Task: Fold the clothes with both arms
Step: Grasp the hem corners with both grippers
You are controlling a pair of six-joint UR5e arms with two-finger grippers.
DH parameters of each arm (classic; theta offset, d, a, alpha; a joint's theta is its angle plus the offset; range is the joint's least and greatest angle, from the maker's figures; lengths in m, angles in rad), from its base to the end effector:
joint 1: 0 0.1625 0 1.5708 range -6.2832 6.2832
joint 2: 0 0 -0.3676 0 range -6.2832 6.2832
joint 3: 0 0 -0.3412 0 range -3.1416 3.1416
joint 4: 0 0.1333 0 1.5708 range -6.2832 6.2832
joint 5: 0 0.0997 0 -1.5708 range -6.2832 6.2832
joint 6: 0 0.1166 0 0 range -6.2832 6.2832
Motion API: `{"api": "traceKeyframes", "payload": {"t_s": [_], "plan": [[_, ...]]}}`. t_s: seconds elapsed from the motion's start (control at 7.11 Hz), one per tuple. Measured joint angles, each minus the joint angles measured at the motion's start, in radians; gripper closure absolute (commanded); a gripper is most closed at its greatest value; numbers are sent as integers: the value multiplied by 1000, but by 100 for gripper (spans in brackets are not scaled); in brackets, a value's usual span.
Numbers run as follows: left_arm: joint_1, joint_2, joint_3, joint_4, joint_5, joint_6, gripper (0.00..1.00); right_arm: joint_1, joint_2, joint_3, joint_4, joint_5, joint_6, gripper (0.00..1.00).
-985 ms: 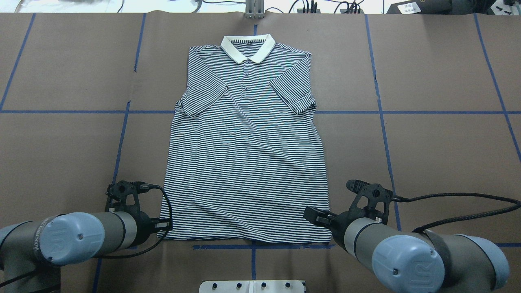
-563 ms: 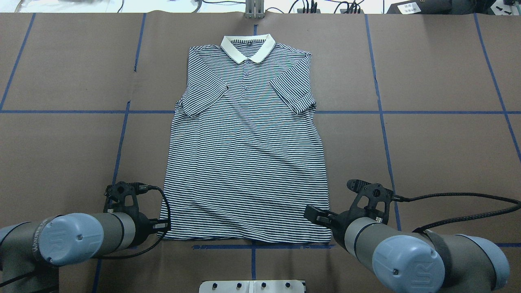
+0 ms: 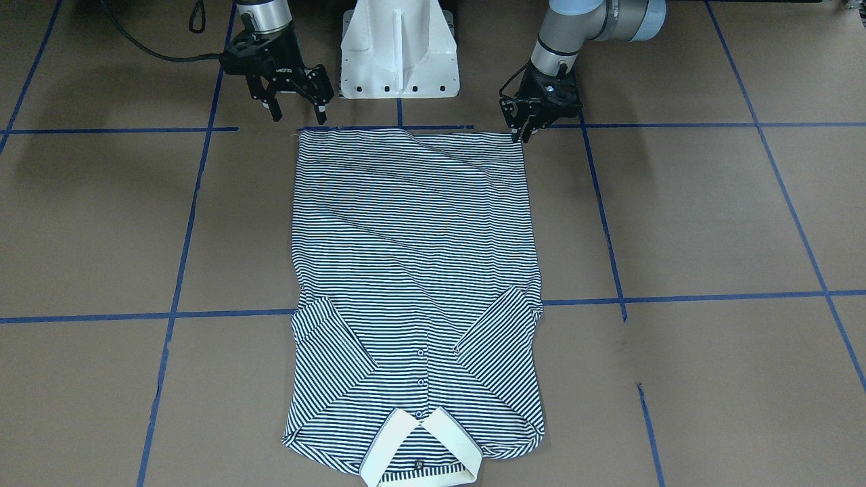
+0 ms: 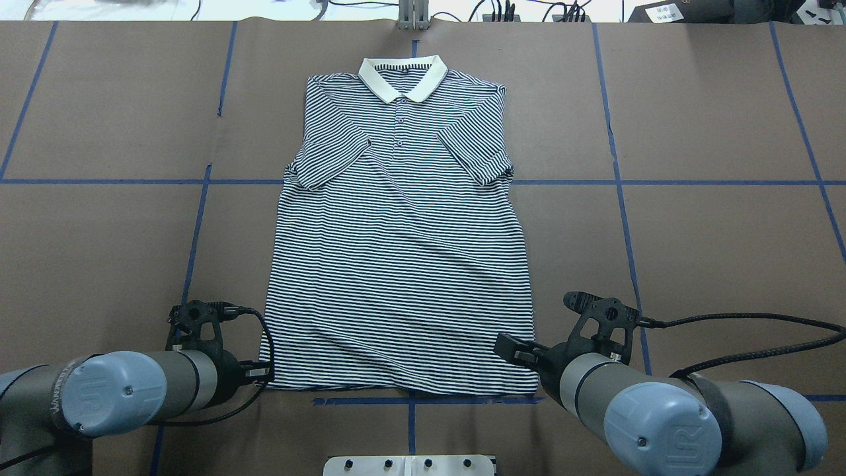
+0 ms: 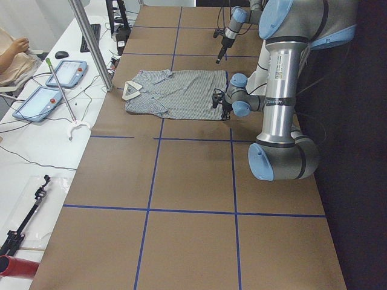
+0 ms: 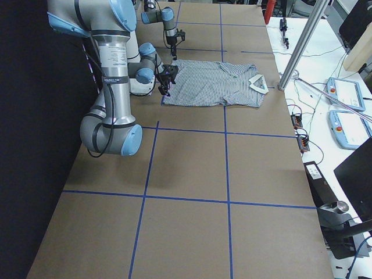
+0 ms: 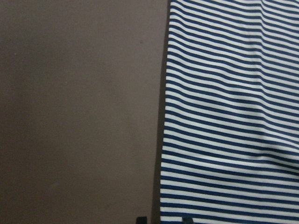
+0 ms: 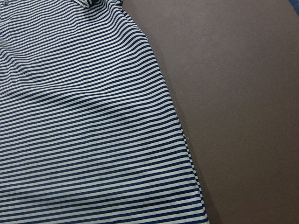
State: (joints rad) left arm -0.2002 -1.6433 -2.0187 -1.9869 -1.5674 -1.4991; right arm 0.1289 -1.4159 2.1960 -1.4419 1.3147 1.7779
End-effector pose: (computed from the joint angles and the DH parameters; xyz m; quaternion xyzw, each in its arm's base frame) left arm 0.4396 -0.2256 0.3483 0.0627 0.4470 -0.0581 0.8905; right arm -0.4248 -0.2193 0.2764 0.0976 -0.4396 0.2043 0.8692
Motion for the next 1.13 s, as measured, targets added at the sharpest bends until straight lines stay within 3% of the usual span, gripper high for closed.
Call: {"api": "traceKeyframes", "payload": {"t_s": [0.28,0.42,0.56,0.7,1.13], "plan": [[9,-1,0,-1,1,-1,85,0,0,-1,0,0,0,0],[13,-2,0,-1,1,0,100,0,0,0,0,0,0,0],[15,-3,0,-1,2,-1,100,0,0,-1,0,0,0,0],[15,-3,0,-1,3,-1,100,-3,0,-4,0,0,0,12],[16,-4,-1,-1,1,0,100,-45,1,-45,-9,-57,0,27]]}}
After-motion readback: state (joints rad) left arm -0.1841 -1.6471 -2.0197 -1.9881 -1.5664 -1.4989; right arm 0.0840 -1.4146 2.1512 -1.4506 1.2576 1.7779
